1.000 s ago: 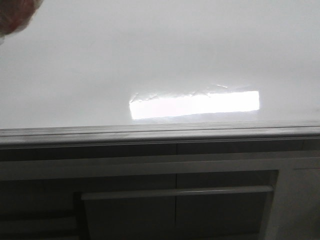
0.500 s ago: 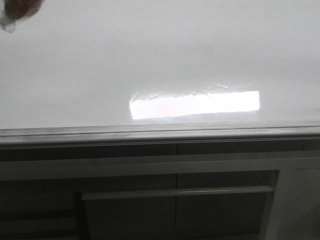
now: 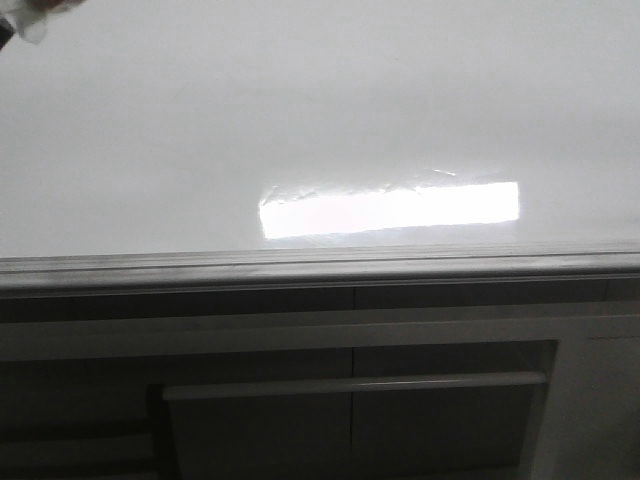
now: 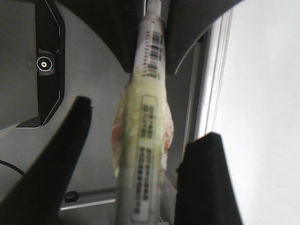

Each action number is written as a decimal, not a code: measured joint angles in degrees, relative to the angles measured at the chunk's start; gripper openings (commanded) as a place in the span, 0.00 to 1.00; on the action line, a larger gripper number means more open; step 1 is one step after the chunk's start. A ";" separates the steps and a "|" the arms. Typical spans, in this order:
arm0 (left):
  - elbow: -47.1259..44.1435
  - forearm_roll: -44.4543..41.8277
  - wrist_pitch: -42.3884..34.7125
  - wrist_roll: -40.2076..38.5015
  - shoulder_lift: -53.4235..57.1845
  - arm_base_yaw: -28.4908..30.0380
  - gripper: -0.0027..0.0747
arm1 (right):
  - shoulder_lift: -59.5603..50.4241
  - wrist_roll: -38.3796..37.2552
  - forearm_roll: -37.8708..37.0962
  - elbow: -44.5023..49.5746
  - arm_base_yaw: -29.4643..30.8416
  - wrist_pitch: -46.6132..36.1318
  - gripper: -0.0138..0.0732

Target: Write number 0 on whiteboard

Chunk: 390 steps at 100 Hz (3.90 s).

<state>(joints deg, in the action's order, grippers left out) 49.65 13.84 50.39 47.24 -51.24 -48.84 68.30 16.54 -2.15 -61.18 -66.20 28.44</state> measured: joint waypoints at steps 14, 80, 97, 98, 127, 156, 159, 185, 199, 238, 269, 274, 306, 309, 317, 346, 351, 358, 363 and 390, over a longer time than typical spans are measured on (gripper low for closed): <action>0.00 0.00 0.00 0.00 0.00 0.00 0.01 | 0.44 0.00 0.12 0.00 0.00 -0.04 0.45; 0.00 0.09 0.62 0.43 0.00 0.00 0.01 | 1.74 0.04 0.12 -0.11 0.00 0.86 0.07; 0.00 0.24 0.51 0.43 0.00 0.00 0.14 | 1.74 0.04 0.12 -0.11 0.00 0.86 0.07; 0.00 0.24 0.51 0.43 0.00 0.00 0.15 | 1.74 0.04 0.12 -0.11 0.00 0.86 0.07; 0.00 2.89 -2.61 -0.94 0.53 0.00 0.61 | 1.82 0.13 3.44 -0.11 0.00 -1.80 0.07; 0.00 4.95 -6.61 -5.10 9.70 0.00 0.59 | 1.67 -1.42 4.02 -0.19 2.06 -0.26 0.10; 0.00 4.82 -6.88 -6.26 11.00 0.00 0.55 | 1.33 -1.86 4.02 -0.19 2.76 0.04 0.10; -0.89 -7.86 -7.75 -28.59 24.11 0.00 0.22 | -6.74 -3.75 4.02 7.13 13.46 -2.16 0.10; -4.76 -18.61 -9.92 -43.31 31.88 0.00 0.11 | -13.58 -3.95 4.02 16.41 18.14 -8.43 0.10; -15.74 -27.35 -17.26 -57.32 41.15 0.00 0.01 | -17.04 -3.95 5.69 26.15 23.20 -21.00 0.10; -17.45 -29.02 -23.02 -59.97 41.15 0.00 0.01 | -6.87 -4.04 7.46 19.90 24.70 -24.04 0.10; -17.45 -30.74 -23.02 -62.30 41.15 0.44 0.01 | -5.21 -4.04 7.46 18.20 24.70 -24.04 0.10; -17.45 -37.75 -16.87 -74.05 41.15 5.88 0.01 | 1.64 -4.04 7.55 12.49 25.98 -22.90 0.10; -17.45 -37.75 -16.73 -74.18 41.15 6.13 0.01 | 1.79 -4.04 7.55 12.49 26.40 -22.80 0.10; -17.45 -37.75 -16.52 -74.41 41.15 6.40 0.01 | 1.93 -4.04 7.55 12.39 27.76 -22.80 0.10; -17.45 -37.75 -16.26 -74.49 41.15 6.40 0.01 | 2.18 -4.04 7.55 12.39 30.90 -23.76 0.10; -17.45 -37.75 -16.26 -74.54 41.15 6.40 0.01 | 2.65 -4.04 7.55 12.39 30.90 -24.23 0.10; -17.45 -37.75 -16.26 -74.54 41.15 6.40 0.01 | 3.47 -4.04 7.55 12.39 30.90 -24.59 0.10; -17.45 -37.65 -16.55 -74.54 41.15 6.40 0.01 | 4.17 -4.04 7.55 12.39 30.90 -24.87 0.10; -17.45 -37.55 -17.44 -74.54 41.15 6.40 0.01 | 6.51 -4.04 7.59 12.39 30.90 -25.26 0.10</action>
<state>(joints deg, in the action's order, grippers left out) 32.20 -23.70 32.95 -27.30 -10.09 -42.44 74.81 12.50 5.44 -48.79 -35.31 3.19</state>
